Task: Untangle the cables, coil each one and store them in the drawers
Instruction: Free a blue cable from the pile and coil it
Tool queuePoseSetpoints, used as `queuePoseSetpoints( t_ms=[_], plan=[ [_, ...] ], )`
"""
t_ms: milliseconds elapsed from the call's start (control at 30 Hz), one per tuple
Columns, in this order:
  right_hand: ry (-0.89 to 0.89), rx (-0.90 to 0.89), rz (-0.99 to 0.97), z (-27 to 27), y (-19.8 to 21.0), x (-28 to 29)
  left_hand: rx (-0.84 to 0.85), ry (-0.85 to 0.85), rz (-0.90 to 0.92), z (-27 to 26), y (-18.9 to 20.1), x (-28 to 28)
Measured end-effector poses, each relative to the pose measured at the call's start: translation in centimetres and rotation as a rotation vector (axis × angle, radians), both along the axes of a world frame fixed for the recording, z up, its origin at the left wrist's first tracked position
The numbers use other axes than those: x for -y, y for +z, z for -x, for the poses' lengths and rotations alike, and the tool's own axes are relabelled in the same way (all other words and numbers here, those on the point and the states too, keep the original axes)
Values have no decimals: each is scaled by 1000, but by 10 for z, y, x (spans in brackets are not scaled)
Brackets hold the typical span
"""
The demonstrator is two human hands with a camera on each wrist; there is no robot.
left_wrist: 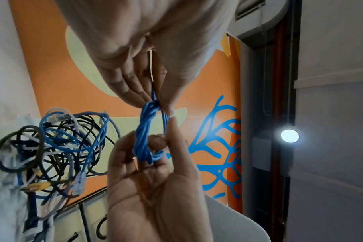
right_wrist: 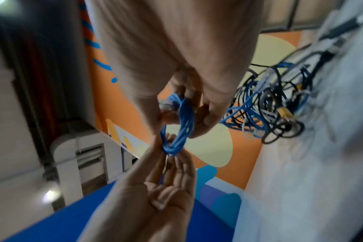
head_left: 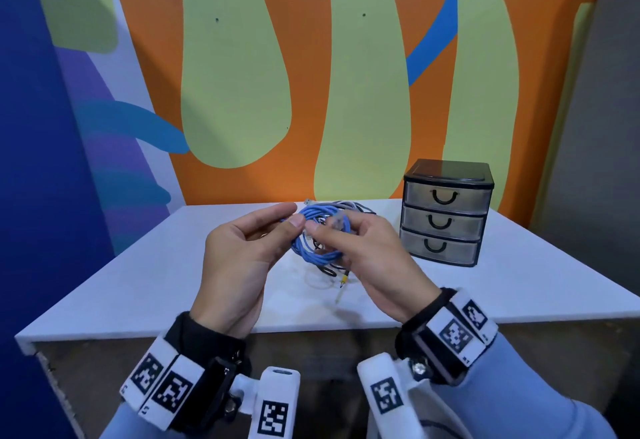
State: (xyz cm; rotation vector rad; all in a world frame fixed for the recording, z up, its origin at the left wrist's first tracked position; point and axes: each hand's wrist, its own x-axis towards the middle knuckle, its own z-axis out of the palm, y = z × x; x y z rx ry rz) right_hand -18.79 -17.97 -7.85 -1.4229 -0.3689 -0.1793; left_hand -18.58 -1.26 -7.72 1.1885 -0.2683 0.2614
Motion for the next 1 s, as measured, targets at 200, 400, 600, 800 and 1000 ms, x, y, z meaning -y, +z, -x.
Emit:
queuePoseSetpoints(
  t_ms=[200, 400, 600, 800, 1000],
  plan=[
    [-441, 264, 214, -4, -4, -2, 63, 156, -34, -1, -5, 2],
    [-248, 140, 151, -10, -8, -1, -82, 79, 64, -8, -11, 0],
    [5, -182, -328, -13, -11, -3, -185, -22, 272, -9, -14, -2],
    [-288, -22, -6, -22, -10, -2, 164, 227, -109, 7, -10, 9],
    [-422, 107, 188, -18, -10, 2, 403, 208, -284, 15, -6, 10]
  ],
)
